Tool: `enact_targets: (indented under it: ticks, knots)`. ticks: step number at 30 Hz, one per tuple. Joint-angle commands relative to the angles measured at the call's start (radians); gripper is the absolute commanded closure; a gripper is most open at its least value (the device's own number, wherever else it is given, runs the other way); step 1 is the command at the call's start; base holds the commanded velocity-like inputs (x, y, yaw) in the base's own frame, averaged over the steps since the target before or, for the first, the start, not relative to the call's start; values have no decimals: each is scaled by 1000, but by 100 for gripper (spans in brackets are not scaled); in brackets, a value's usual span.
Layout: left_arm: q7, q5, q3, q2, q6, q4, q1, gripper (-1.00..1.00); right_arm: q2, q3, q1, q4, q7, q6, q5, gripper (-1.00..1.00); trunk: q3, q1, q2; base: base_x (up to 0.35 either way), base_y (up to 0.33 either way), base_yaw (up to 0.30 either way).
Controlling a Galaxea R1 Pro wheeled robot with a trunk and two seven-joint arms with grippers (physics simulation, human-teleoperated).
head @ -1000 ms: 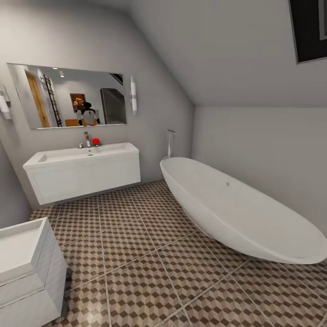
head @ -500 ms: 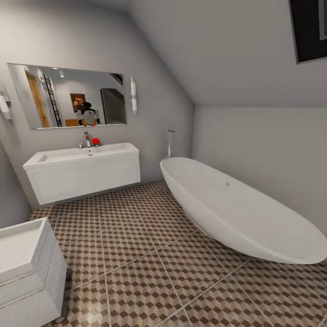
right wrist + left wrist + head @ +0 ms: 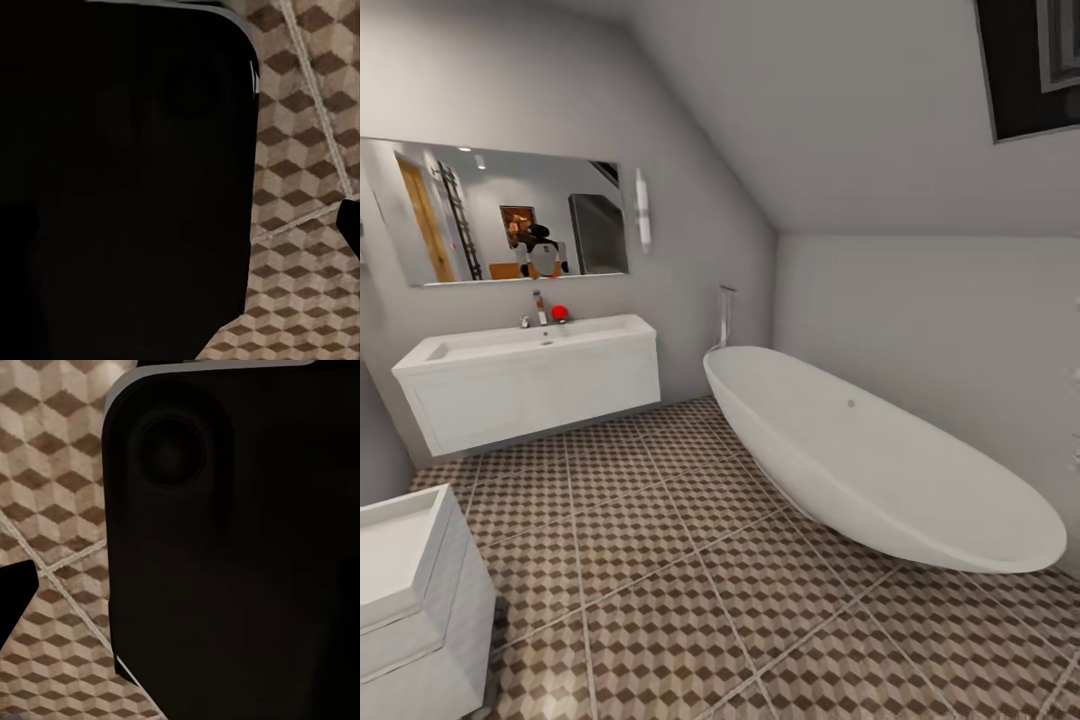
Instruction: Take the four mousetraps from the cabinet in the bathroom and place them on the bathroom floor. Make sure all four end up on the same floor surface, and ensure that at least two of them are either under or directly next to the same bathroom sink.
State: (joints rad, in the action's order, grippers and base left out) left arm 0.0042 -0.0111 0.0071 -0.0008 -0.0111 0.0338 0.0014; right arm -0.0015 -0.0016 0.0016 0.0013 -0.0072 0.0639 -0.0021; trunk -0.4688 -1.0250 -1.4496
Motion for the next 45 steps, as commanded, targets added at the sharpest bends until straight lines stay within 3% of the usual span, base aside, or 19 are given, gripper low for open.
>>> enact_targets:
  ticks: [1, 45]
  knots:
    - [0, -1, 1, 0, -1, 1, 0, -100, 0, 0, 0, 0, -1, 5, -1, -100, 0, 0, 0, 0, 0, -213]
    - [-3, 5, -4, 9, -3, 3, 0, -100, 0, -1, 0, 0, -2, 11, -4, -100, 19, 0, 0, 0, 0, -254]
